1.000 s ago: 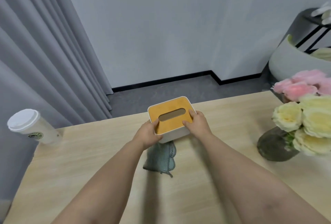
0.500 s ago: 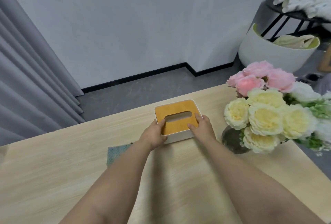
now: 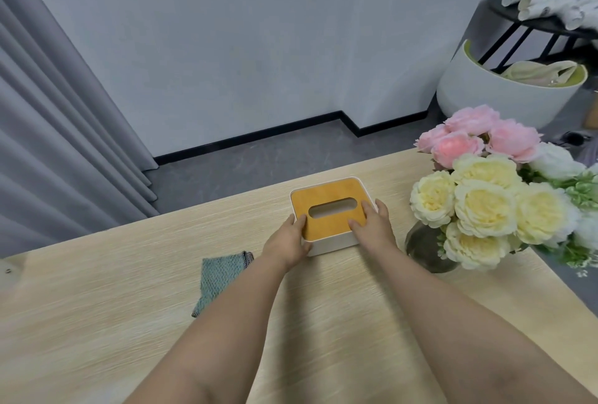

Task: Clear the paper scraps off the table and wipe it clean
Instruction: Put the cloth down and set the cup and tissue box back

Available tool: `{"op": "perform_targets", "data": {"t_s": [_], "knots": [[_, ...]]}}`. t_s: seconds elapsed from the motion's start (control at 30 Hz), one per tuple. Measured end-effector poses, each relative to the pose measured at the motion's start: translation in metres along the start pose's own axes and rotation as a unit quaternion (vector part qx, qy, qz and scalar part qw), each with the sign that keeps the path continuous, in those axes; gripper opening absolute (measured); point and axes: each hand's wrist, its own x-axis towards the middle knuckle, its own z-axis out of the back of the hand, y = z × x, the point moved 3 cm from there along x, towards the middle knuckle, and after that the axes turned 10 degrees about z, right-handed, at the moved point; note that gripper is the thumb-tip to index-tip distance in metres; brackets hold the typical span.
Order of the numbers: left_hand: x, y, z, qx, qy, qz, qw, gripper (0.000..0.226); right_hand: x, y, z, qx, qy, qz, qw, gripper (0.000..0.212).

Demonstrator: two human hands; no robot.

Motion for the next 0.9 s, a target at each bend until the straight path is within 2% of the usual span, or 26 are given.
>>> {"op": "perform_targets", "data": {"t_s": [0.13,0.33,0.67,0.9], "knots": [[-0.011,0.015,0.012,0.005,-0.020,0.008,1.000,0.068,-0.006,0.018,-0.001,-0.049,-0.018,0.046,0.998,0.057],[-0.041,0.066,0.039,0.003,-0.072,0.034,0.997,0.068,-0.018,0.071,-0.028,-0.111,-0.004,0.112,0.987,0.059],[-0.109,0.192,0.084,-0.050,-0.155,0.145,0.976,0.068,-0.047,0.189,-0.126,-0.091,0.094,0.260,0.957,0.062],[-0.162,0.302,0.104,-0.101,-0.189,0.237,0.947,0.067,-0.077,0.273,-0.217,-0.068,0.158,0.306,0.936,0.064]]}}
